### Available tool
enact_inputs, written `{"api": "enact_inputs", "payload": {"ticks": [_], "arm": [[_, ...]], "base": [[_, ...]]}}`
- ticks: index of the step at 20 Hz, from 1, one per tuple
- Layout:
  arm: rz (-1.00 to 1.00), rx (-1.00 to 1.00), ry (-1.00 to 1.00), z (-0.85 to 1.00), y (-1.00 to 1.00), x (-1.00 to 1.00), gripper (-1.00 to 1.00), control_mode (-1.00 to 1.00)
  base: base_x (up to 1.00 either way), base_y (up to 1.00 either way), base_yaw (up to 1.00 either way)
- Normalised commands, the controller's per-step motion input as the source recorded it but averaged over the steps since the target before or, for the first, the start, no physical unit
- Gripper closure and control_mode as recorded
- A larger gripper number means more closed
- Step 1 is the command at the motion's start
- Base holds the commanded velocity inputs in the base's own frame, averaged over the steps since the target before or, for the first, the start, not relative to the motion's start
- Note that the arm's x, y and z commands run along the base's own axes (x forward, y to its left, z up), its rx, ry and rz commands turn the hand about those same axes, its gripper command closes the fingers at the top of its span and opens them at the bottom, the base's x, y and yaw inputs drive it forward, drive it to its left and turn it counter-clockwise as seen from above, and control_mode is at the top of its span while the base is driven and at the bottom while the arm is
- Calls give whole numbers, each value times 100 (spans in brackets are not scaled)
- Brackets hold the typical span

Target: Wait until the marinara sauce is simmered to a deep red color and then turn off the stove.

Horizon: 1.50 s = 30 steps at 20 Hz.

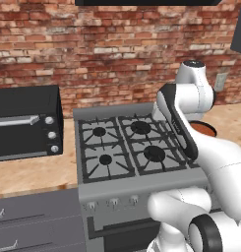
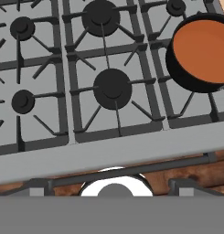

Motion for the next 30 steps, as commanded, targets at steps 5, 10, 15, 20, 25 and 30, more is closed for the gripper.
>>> {"api": "enact_inputs", "payload": {"ticks": [5,10,15,20,25,30], "arm": [[0,0,0,0,0,0,-100,-100],[0,0,0,0,0,0,-100,-100],[0,0,0,0,0,0,-100,-100],[0,0,0,0,0,0,-100,-100],[0,0,0,0,0,0,-100,-100],[0,0,0,0,0,0,-100,-100]], "base": [[0,0,0],[0,0,0],[0,0,0],[0,0,0],[0,0,0],[0,0,0]]}}
